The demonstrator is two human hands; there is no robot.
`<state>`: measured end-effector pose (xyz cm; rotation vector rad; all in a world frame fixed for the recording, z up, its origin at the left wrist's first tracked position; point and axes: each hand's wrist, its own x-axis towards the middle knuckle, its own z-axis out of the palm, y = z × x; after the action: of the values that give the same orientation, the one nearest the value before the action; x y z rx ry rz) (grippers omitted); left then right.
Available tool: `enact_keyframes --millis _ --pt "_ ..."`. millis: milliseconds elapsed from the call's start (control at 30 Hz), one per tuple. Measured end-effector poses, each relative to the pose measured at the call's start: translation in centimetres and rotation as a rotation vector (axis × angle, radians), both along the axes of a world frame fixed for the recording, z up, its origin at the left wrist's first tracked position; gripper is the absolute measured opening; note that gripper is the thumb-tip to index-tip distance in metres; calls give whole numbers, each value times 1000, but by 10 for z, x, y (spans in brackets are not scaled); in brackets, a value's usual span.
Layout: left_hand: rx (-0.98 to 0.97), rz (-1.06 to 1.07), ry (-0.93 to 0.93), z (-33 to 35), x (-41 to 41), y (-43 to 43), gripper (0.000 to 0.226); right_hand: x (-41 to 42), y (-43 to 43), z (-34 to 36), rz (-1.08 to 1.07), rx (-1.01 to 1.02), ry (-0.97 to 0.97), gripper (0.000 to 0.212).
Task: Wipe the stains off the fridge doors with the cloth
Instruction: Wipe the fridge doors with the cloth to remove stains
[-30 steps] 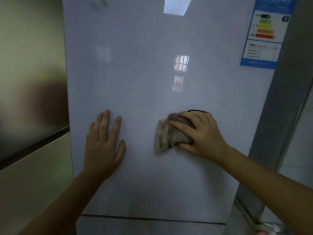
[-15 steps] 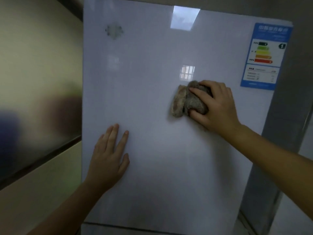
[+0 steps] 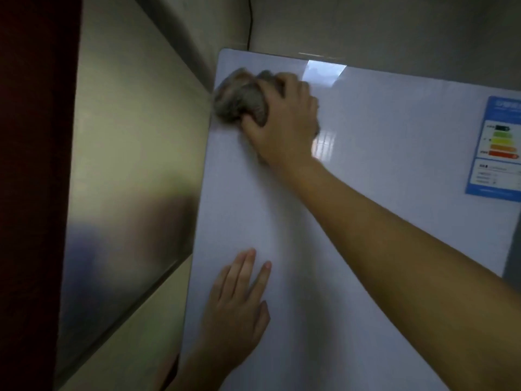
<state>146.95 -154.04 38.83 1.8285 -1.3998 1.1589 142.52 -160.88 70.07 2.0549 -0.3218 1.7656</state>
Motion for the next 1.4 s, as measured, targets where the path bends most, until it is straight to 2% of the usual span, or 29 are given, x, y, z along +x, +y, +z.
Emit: enact_keyframes --millis 167,300,400,600,700,833,967,1067,1167,1400 --pt "17 -52 9 1 6 4 74 55 22 -51 -26 -256 244 62" --pt "24 -54 3 0 9 4 71 38 11 -47 -17 -281 261 62" --pt "-3 -50 12 -1 7 2 70 6 -3 -28 -40 -235 220 64" --pt "-29 -31 25 -5 4 -6 71 -55 -36 0 -78 -36 -97 60" --pt "-39 -18 42 -7 0 -9 71 -53 -33 -7 -86 24 -123 60" --pt "-53 -2 43 -7 -3 -11 72 -39 -24 -33 -64 -50 67 64" --pt "-42 10 36 -7 -2 -12 74 -26 -23 -89 -61 -309 357 62" --pt "-34 14 31 -5 -3 -8 71 -29 -27 -101 -58 -368 443 58" --pt "-71 -23 43 5 -6 -1 62 -42 -33 -78 -59 -313 371 60" --pt "-236 -25 42 77 7 15 58 -68 -40 3 -63 15 -51 59"
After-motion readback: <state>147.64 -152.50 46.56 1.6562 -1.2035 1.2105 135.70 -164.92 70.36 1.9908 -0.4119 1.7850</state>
